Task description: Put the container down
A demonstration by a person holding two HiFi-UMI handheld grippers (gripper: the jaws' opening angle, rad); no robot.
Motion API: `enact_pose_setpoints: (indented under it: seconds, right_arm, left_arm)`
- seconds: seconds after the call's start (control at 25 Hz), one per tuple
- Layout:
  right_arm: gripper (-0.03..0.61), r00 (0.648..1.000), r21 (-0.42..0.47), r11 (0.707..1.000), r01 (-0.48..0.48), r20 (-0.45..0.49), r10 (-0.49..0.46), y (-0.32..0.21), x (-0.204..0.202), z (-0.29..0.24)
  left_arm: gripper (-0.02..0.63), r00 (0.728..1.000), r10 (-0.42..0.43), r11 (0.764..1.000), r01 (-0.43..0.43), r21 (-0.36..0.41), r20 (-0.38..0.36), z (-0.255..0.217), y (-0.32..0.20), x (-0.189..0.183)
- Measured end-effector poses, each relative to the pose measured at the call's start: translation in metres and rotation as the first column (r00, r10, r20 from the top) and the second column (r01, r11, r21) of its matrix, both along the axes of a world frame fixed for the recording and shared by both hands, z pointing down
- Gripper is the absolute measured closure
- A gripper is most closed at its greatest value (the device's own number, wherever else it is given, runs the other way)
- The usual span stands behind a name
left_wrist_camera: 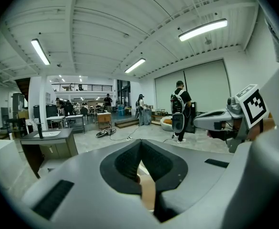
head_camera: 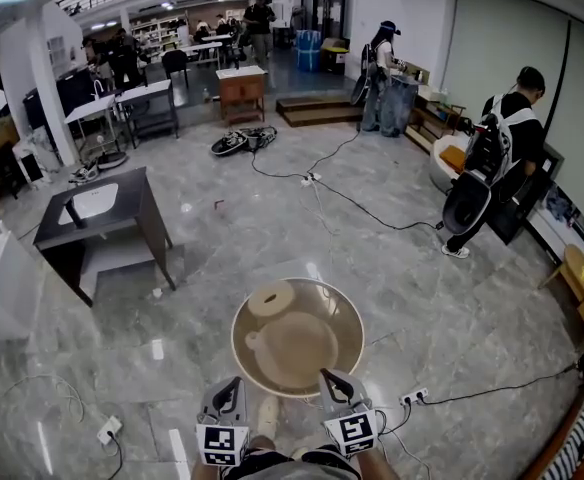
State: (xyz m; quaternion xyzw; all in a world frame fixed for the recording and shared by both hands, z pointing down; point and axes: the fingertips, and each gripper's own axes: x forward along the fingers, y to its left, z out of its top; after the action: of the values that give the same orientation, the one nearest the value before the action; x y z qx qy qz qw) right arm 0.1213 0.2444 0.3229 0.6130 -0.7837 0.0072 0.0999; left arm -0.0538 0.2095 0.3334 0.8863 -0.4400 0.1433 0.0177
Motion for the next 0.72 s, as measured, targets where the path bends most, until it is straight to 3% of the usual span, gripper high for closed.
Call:
enact_pose_setpoints:
  seconds: [0.72]
  right_arm:
    - [0.578,1.000,0.006,1.000,0.009,0.006,-0.009,-0.013,0.007,-0.010]
  left_arm:
    - [0.597,1.000,-0.001,1.000,0.001,0.004,-0.005,-0.010,-0.012,0.012]
